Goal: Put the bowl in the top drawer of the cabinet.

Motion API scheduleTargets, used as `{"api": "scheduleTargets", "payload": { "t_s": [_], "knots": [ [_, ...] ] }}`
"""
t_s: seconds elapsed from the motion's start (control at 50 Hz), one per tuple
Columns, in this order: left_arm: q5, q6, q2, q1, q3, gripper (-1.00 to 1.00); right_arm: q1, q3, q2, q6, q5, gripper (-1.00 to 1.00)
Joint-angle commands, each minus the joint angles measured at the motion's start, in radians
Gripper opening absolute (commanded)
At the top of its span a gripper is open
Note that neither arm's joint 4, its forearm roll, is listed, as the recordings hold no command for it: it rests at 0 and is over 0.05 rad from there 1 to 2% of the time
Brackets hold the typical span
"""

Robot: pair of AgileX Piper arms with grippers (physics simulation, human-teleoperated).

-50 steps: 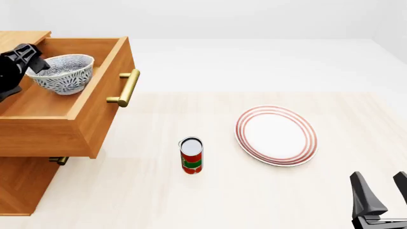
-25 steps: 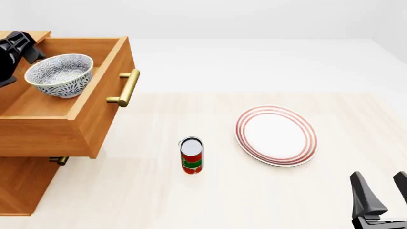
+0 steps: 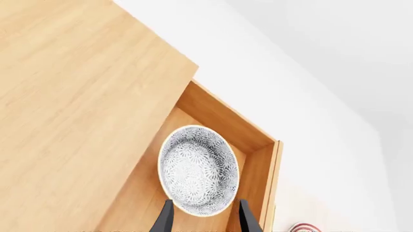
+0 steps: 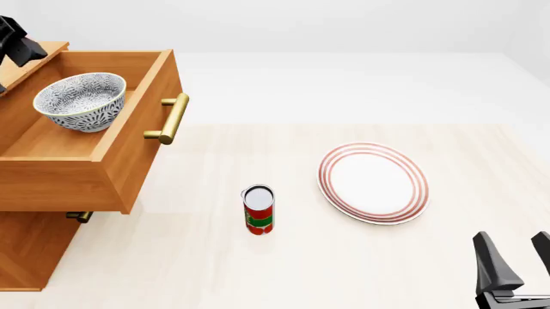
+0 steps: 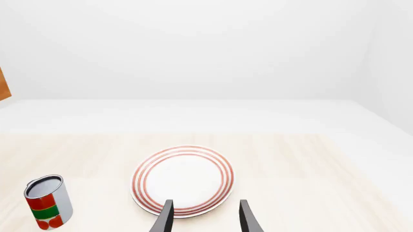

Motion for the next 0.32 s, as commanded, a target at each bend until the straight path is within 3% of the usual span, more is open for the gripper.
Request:
{"api": "scheduleTargets", "payload": {
  "t_s": [0.02,0.32],
  "knots": [
    [0.012,-0.002,-0.016,-0.006,-0.009,1.0,0.0,0.0,0.0,0.0,0.0,1.0],
    [0.012,-0.002,-0.016,-0.006,-0.009,1.0,0.0,0.0,0.0,0.0,0.0,1.0]
  ]
}}
